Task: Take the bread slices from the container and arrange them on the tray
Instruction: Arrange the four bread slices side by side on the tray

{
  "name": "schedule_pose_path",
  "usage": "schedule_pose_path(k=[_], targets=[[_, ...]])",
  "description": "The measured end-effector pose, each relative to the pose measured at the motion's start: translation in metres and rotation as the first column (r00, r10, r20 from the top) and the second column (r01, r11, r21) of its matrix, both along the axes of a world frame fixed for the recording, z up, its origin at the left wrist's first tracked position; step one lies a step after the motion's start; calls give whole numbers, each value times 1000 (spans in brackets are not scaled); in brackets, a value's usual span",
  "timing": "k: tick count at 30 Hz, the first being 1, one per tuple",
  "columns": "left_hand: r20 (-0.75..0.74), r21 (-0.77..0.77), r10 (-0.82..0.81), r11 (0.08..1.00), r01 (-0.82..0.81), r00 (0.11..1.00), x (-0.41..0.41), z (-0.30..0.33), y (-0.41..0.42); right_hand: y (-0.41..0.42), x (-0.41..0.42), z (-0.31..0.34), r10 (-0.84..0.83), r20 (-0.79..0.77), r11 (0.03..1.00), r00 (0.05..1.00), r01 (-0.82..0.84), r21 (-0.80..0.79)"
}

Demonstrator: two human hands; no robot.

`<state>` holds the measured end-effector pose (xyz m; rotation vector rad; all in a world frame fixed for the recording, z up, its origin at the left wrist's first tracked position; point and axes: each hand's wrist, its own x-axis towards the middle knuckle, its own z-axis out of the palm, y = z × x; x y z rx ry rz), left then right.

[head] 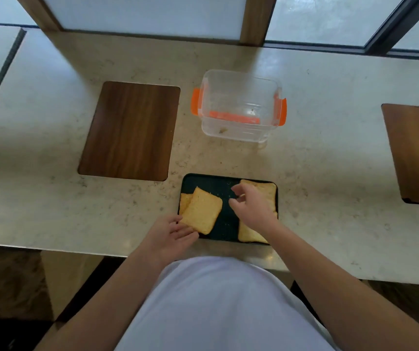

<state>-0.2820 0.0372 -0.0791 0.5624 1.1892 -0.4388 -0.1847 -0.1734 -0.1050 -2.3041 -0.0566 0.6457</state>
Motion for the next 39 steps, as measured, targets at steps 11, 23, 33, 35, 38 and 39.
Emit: schedule_pose_path(k=[11,23,33,35,38,39], targets=[[-82,-205,84,974,-100,993,9,0,9,74,34,-25,328,-169,915,929,-357,-186],[-61,-142,31,989,-40,998,15,-17,3,57,30,-20,250,-205,941,946,-287,-178],[89,51,-268,963,265,959,26,-15,-6,-5,4,15,-92,-261,938,961,172,301],[184,82,-287,958,276,940,29,-15,-7,-17,2,20,-143,-325,891,935,265,369],[271,135,-347,937,321,898,34,-15,-9,-27,0,23,-177,-368,848,913,331,414],[275,161,-378,925,345,884,36,-15,-10,-29,-1,24,-180,-373,842,910,339,420]])
